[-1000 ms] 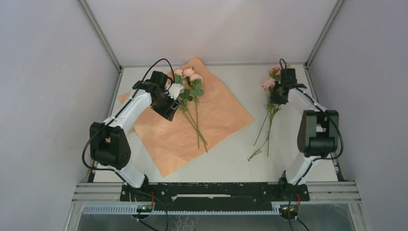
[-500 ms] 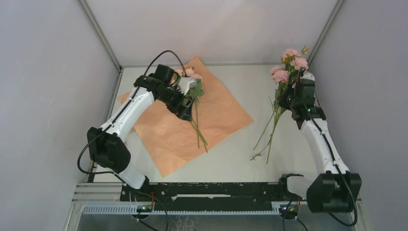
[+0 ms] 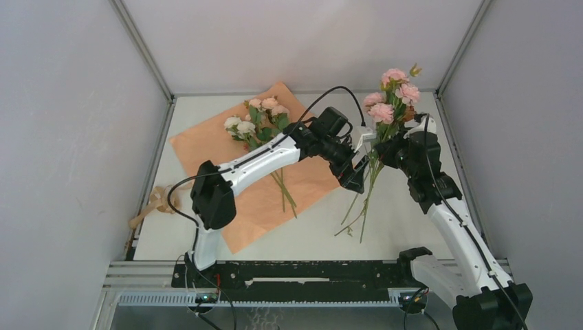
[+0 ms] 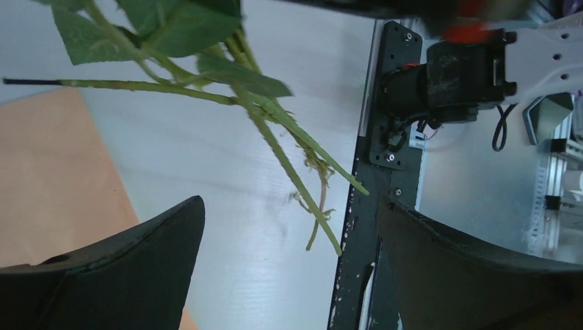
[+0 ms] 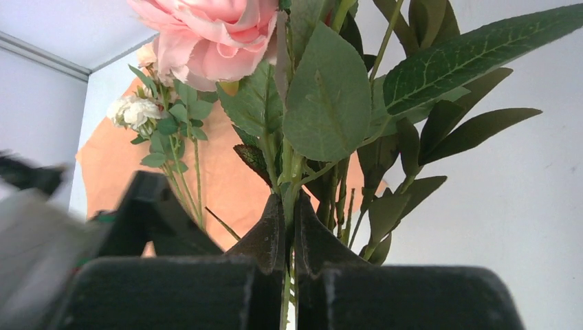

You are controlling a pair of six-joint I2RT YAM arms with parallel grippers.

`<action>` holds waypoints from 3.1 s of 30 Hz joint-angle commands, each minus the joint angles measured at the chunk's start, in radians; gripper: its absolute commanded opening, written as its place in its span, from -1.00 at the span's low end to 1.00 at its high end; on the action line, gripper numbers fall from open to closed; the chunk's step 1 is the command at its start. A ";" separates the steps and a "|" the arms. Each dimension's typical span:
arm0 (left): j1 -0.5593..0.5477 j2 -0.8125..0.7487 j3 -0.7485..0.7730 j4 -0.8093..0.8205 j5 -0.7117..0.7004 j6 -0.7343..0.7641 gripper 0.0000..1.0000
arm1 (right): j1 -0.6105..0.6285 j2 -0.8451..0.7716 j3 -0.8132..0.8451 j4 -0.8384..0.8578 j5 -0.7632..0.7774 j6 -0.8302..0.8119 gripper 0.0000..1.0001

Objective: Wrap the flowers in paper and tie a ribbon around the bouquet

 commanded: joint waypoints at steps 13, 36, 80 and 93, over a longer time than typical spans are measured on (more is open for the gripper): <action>-0.035 0.030 -0.121 0.304 0.004 -0.152 -0.52 | 0.016 -0.063 -0.029 0.088 -0.011 0.043 -1.00; 0.161 0.038 0.271 0.055 -0.305 -0.172 -0.98 | -0.333 -0.063 -0.031 -0.123 -0.059 -0.115 0.59; 0.557 -0.428 -0.895 0.401 -0.442 -0.547 0.52 | -0.182 0.696 0.019 0.012 -0.116 -0.150 0.05; 0.618 -0.735 -0.719 0.280 -0.595 -0.108 1.00 | -0.171 0.406 0.272 -0.272 0.063 -0.248 -1.00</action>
